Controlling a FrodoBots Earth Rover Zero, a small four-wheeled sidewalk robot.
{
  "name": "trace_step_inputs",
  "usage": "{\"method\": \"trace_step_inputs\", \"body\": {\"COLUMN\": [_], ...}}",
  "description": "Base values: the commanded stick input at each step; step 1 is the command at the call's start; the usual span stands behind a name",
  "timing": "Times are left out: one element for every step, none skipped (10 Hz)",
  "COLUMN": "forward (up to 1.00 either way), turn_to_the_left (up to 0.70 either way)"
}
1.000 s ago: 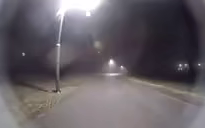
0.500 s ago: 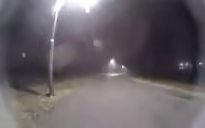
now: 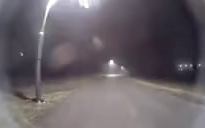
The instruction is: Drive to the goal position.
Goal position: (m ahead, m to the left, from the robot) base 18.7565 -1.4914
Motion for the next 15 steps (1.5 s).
{"method": "trace_step_inputs", "body": {"forward": [1.00, 1.00, 1.00, 1.00, 1.00, 1.00, 1.00, 1.00, 1.00, 1.00, 1.00, 1.00, 1.00, 1.00, 1.00], "turn_to_the_left": [0.03, 0.01, 0.00, 0.00, -0.04, -0.09, -0.09, -0.07, -0.04, -0.01, 0.00, 0.00, 0.00, 0.00, 0.00]}}
